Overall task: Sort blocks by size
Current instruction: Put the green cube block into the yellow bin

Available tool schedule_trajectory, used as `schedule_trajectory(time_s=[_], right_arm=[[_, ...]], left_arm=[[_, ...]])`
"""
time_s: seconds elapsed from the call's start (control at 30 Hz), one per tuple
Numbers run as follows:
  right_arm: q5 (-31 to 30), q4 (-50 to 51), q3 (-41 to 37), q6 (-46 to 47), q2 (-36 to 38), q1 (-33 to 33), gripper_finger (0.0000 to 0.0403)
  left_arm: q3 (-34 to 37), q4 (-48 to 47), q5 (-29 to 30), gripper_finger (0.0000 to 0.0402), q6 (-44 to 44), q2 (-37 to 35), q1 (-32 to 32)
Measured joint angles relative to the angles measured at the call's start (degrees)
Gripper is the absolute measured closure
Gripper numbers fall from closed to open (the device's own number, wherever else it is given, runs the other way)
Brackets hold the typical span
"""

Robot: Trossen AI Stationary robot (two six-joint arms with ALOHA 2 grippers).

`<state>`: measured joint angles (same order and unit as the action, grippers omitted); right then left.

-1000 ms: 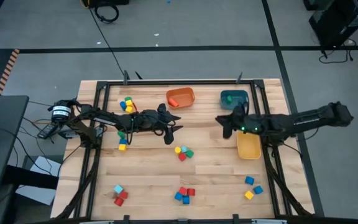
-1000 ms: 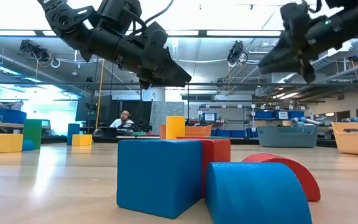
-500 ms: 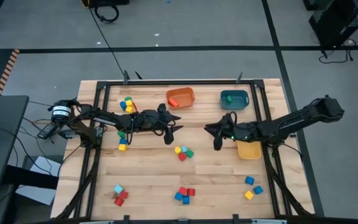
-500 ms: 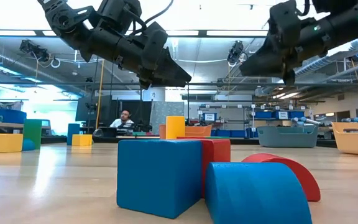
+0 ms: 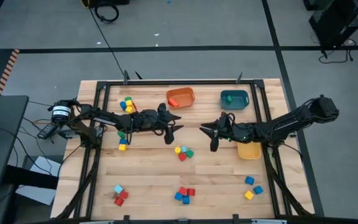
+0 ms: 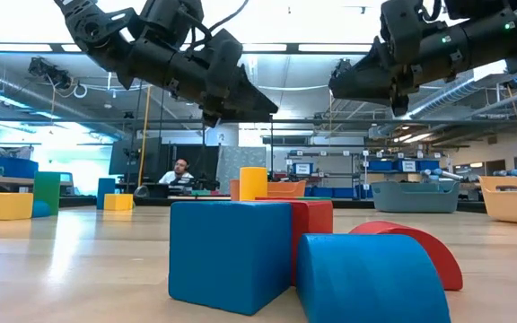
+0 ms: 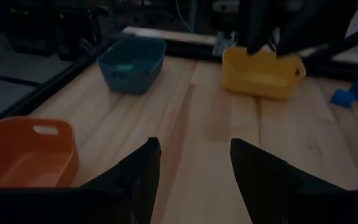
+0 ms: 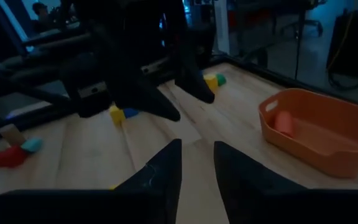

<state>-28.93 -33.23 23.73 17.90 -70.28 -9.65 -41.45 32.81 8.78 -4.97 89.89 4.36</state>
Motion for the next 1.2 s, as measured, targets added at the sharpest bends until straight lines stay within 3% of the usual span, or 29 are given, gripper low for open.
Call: schedule_trajectory(time_s=[0.17,0.27,0.4,0.57,0.73,0.9,1.07,1.2], right_arm=[[0.0,0.43,0.03,-0.7,0.0,-0.24,0.0275],[0.17,1.87,0.68,-2.65,0.0,-0.99,0.026],[0.46,7.66,3.92,-4.5,0.02,-2.23,0.0237],[0.55,21.84,10.68,-2.9,0.02,-3.4,0.0202],[0.82,34.36,17.76,-0.95,-1.58,-5.02,0.0163],[2.53,43.49,26.92,-1.46,-8.37,-6.71,0.0145],[4.91,55.07,35.98,-1.04,-18.46,-6.89,0.0148],[6.7,58.05,39.51,0.45,-25.82,-6.88,0.0148]], left_arm=[[-0.02,-3.63,-4.64,0.0199,4.52,-1.86,0.0],[0.0,-11.67,-5.91,0.0199,6.04,-5.88,-0.39],[0.04,-21.87,-5.48,0.0199,6.12,-13.86,-0.94],[1.34,-31.22,-5.44,0.0199,6.03,-26.22,-2.97],[10.02,-29.23,-5.42,0.0199,2.86,-38.94,-7.51],[20.51,-21.96,-4.99,0.0199,0.51,-48.44,-12.32],[25.05,-22.0,-2.83,0.0199,-1.05,-52.79,-14.31],[25.35,-24.08,-2.48,0.0199,-1.07,-53.3,-14.22]])
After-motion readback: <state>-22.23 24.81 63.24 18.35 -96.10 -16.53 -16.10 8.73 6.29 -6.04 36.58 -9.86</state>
